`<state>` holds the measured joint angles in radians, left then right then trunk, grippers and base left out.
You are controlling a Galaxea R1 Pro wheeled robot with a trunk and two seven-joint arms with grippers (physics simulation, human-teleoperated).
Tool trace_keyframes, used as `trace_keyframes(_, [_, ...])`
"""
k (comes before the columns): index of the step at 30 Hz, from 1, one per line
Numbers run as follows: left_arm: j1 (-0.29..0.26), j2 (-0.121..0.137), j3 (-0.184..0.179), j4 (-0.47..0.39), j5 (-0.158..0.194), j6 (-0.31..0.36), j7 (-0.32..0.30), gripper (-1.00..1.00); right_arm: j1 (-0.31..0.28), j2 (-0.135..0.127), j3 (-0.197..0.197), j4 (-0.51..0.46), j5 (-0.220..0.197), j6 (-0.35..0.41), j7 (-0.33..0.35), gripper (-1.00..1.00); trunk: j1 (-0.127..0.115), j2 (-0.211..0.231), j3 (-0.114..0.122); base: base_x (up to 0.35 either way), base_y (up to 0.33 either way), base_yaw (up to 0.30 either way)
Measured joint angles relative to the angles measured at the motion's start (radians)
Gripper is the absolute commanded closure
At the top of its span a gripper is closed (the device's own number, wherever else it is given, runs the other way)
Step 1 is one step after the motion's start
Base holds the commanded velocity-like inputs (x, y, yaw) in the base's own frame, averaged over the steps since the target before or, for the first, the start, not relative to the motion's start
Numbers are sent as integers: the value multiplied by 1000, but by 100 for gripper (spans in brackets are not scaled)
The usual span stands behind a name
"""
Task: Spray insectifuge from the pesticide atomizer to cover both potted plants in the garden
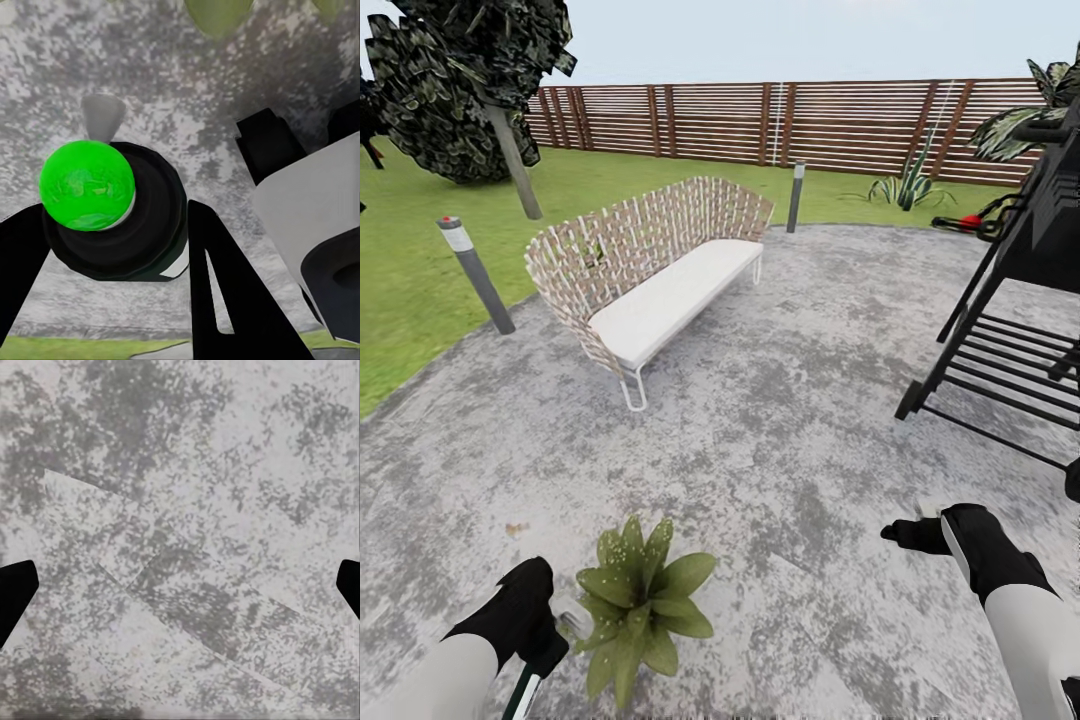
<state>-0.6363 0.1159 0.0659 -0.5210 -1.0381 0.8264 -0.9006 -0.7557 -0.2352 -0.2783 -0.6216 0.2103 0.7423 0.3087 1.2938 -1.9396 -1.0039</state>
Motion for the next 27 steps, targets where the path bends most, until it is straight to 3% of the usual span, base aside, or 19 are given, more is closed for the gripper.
trace_keyframes(8, [0, 0, 0, 2, 0, 0, 0, 100, 0, 0, 0, 0, 0, 1, 0, -100, 0, 0, 0, -38, -17, 10])
trace_keyframes(21, [0, 0, 0, 2, 0, 0, 0, 100, 0, 0, 0, 0, 0, 3, 0, -100, 0, 0, 0, 0, 0, 218])
trace_keyframes(27, [0, -2, 0, 3, 0, 0, 0, 100, 0, 0, 0, 0, 0, 3, 0, -100, 0, 0, 0, 0, 0, 43])
